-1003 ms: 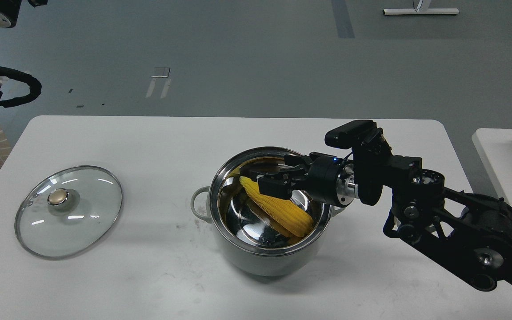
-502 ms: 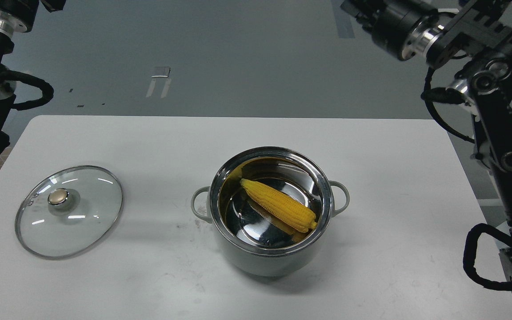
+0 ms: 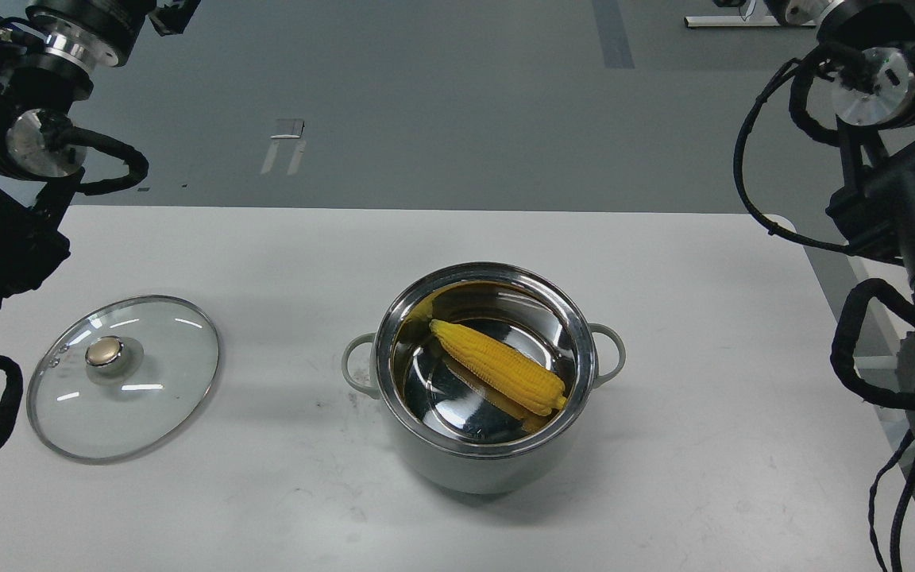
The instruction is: Open pot and put corn in
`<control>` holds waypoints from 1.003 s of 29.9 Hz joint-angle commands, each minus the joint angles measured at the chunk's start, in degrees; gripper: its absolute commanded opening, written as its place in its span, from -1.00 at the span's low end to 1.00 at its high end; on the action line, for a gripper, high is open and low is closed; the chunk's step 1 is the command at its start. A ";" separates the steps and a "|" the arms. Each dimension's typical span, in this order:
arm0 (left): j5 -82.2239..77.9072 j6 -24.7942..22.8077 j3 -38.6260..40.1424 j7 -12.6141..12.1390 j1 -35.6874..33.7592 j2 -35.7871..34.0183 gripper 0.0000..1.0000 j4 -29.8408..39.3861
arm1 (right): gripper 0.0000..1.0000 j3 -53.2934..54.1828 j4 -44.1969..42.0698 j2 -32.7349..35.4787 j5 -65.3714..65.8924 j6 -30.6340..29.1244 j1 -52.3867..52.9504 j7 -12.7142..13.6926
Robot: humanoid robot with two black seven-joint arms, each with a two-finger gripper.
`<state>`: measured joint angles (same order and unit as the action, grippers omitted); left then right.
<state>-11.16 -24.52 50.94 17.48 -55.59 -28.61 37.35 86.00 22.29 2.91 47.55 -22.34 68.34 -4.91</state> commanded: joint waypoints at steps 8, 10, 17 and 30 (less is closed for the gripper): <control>0.35 -0.44 0.21 -2.72 0.48 4.70 0.95 -2.37 | 1.00 -6.01 -4.63 -1.94 -1.58 -0.78 -0.76 -7.22; 0.79 -1.31 0.30 -2.72 0.57 5.14 0.95 -1.75 | 1.00 -7.69 -4.28 -2.03 -1.58 -0.78 -0.67 -7.22; 0.88 -3.48 0.57 -2.89 1.80 5.23 0.95 1.23 | 1.00 -7.34 1.43 -2.03 -1.93 -0.69 -3.39 -7.22; 0.71 -3.48 0.04 -6.14 1.45 7.69 0.95 2.29 | 1.00 -8.04 4.51 1.93 -7.21 -5.08 -5.67 -4.23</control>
<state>-10.41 -28.00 50.97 12.08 -53.80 -21.39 39.32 78.02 26.89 3.66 40.65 -25.80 63.41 -9.00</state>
